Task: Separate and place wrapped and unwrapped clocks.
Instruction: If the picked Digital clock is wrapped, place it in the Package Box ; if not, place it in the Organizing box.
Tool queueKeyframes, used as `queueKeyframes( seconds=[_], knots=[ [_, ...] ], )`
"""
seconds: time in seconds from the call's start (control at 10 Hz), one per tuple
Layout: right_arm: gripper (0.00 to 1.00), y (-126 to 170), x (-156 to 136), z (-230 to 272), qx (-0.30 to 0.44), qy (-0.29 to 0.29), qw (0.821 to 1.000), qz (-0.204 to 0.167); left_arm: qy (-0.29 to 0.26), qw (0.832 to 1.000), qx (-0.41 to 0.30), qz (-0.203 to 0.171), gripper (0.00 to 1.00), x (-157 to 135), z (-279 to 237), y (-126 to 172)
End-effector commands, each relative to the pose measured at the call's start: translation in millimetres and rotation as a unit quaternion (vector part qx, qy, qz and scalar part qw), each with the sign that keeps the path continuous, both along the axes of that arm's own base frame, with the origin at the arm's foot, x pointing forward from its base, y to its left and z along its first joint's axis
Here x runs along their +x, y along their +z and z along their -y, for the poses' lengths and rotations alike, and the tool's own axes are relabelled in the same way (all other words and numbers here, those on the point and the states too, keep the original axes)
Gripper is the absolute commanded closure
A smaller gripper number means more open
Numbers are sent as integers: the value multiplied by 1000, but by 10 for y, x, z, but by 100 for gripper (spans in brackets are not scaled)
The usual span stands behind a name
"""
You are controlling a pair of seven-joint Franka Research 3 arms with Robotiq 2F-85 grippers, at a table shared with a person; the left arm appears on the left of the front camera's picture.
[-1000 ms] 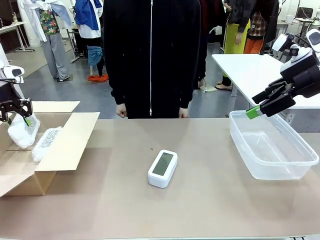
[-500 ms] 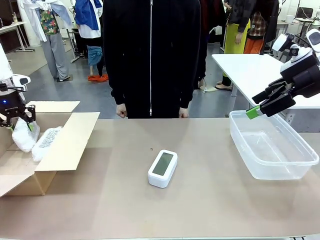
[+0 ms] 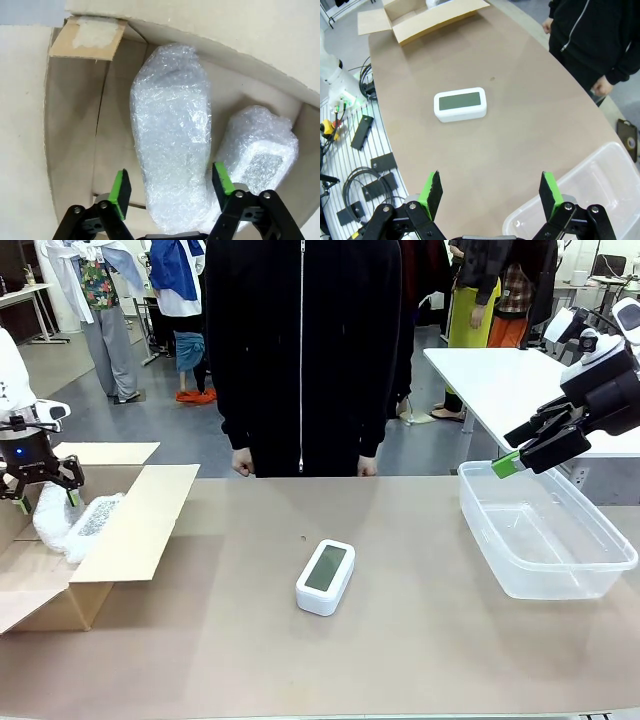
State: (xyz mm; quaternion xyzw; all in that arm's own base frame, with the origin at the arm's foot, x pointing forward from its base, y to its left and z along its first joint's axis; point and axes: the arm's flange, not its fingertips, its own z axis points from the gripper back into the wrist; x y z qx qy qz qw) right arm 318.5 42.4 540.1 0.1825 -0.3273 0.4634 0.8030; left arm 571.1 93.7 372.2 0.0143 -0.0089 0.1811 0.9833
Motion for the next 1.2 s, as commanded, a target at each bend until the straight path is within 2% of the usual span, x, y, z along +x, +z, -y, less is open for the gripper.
queueKeyframes(
  seconds=[0.0, 0.4, 0.7, 1.0, 1.1],
  knots=[
    [0, -26, 35, -8, 14, 12, 1000, 1, 12, 1000, 13, -18, 0, 16, -4, 70],
    [0, -26, 35, -8, 14, 12, 1000, 1, 1, 999, 4, -41, 0, -132, 6, 214],
    [0, -26, 35, -8, 14, 12, 1000, 1, -11, 998, -58, -24, 0, -700, -15, 886],
    [0, -26, 35, -8, 14, 12, 1000, 1, -39, 993, -110, 2, 0, -1121, 32, 1459],
    [0, -26, 35, -8, 14, 12, 1000, 1, -43, 993, -105, 32, 0, -1198, 102, 1613]
  ],
)
